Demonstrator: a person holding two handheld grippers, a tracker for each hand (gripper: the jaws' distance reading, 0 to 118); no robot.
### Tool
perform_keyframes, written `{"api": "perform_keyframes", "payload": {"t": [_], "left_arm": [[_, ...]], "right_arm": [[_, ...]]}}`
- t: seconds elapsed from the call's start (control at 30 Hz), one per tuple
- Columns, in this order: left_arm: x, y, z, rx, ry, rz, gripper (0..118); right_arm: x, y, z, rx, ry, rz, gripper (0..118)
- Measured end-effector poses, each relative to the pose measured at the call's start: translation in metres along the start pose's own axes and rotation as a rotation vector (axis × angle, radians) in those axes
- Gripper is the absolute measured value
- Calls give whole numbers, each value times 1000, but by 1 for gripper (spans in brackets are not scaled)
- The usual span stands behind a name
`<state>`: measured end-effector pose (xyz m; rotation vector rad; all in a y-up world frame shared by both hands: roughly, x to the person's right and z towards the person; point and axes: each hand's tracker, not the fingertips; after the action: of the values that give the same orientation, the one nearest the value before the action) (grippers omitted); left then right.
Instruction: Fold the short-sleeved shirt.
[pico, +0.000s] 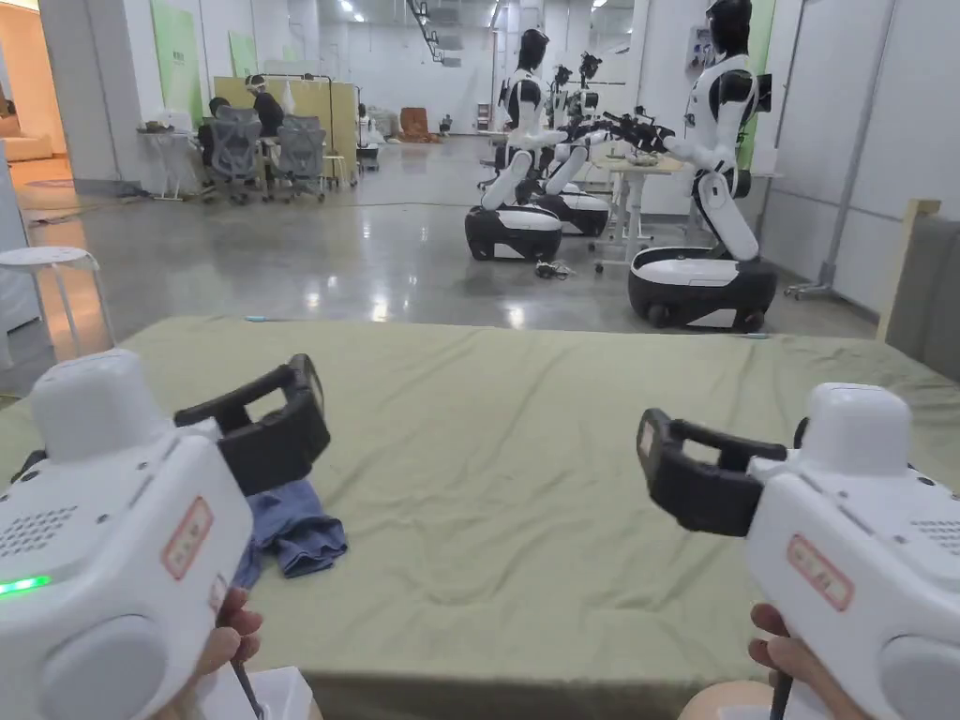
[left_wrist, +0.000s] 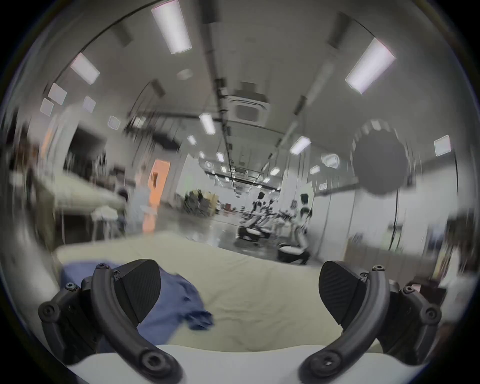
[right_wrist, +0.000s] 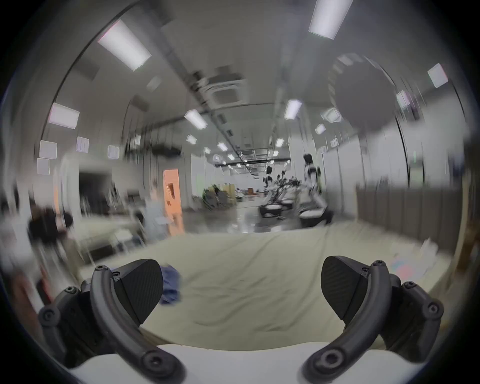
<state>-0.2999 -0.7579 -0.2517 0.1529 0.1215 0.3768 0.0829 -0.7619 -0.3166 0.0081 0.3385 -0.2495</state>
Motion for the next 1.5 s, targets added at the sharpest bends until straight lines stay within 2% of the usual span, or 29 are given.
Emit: {"api": "perform_keyframes", "payload": {"t": [0.03,0.1,0.13,0.23,0.3,0.53,0.93,1.13,1.5], "left_arm": [[-2,-2,-1,-15,14,-27,118],[11,-10,4,-14,32,-162,118],[13,-14,5,-14,35,-221,118],[27,-25,8,3,86,-401,118],[35,-30,14,44,78,-461,118],[33,-32,3,-11,50,-442,118],[26,-29,5,-56,33,-365,118],[36,-36,6,-11,56,-485,118],[33,-30,3,-34,56,-402,118]], "right_arm": [[2,0,-1,-31,6,12,118],[-3,-4,-1,-75,-81,135,118],[-4,-6,1,-48,-100,164,118],[-5,-7,6,12,-134,136,118],[-4,-7,7,11,-126,108,118],[-15,-16,6,-10,-137,184,118],[-17,-18,7,-9,-150,208,118],[-18,-18,6,-10,-155,224,118],[-20,-18,2,-11,-164,245,118]]}}
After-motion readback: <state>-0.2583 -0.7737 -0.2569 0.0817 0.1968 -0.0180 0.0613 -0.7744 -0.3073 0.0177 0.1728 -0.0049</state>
